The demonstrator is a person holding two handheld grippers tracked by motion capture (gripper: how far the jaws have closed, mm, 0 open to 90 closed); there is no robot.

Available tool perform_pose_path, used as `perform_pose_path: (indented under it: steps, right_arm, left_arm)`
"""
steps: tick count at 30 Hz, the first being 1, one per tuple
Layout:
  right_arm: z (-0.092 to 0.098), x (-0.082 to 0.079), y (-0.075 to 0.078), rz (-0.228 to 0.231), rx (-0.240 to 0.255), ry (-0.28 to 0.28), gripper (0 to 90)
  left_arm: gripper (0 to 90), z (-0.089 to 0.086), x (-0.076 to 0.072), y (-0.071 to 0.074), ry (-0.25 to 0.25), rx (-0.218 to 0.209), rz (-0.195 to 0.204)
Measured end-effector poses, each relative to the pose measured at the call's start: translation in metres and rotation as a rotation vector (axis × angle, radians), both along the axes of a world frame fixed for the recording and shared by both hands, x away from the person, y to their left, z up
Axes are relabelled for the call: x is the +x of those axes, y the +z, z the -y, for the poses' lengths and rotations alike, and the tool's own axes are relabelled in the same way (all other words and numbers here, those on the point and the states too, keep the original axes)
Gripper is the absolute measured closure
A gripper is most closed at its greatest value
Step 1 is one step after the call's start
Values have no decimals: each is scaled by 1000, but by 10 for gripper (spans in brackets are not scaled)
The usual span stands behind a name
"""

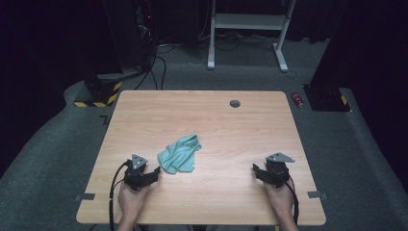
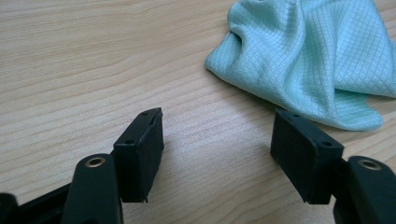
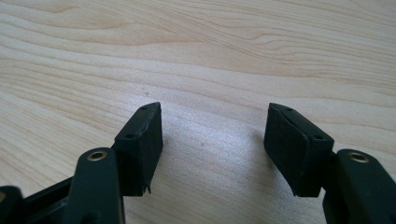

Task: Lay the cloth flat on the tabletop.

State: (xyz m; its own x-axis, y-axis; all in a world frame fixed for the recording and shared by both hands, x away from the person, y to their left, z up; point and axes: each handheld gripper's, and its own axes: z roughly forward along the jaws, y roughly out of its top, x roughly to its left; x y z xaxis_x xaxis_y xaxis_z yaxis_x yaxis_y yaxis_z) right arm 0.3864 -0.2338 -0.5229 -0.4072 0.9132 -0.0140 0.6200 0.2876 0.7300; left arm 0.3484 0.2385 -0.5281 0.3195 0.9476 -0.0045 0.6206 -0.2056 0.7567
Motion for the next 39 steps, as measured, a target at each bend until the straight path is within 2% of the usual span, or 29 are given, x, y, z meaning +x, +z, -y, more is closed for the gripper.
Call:
perform_pose_path:
  steps: [3, 7, 8, 11, 13, 14, 17, 21, 25, 29, 33, 39]
  right_arm:
    - [0, 0, 0, 0, 1, 0, 373]
    - [0, 0, 0, -1, 1, 2, 373]
    - [0, 0, 0, -1, 1, 2, 372]
    - [0, 0, 0, -1, 0, 0, 372]
    - [0, 0, 0, -1, 1, 0, 372]
    - [0, 0, 0, -1, 1, 0, 372]
    - [0, 0, 0, -1, 1, 0, 372]
    - [0, 0, 0, -1, 0, 1, 372]
    - [0, 0, 0, 0, -2, 4, 370]
    - [0, 0, 0, -1, -1, 2, 368]
    - [0, -1, 0, -2, 1, 1, 368]
    - [0, -1, 0, -2, 1, 1, 368]
  left_arm:
    - [329, -1, 0, 0, -9, -13, -4]
    - [327, -6, 0, 0, -14, -70, -8]
    - [328, -8, 0, 0, -13, -96, -11]
    - [330, -11, 1, 0, -12, -123, -15]
    - [331, -8, 0, 0, -16, -98, -13]
    - [331, -6, 0, 0, -16, -70, -9]
    - [327, -1, 1, 0, -17, -37, -6]
    - [333, 2, 2, 1, -29, -41, -6]
    - [336, 9, 1, 10, -55, -40, 23]
    - [344, 15, -1, 20, -91, -56, 45]
    - [364, 23, -1, 26, -129, -74, 48]
    - [394, 40, 7, 33, -180, -68, 48]
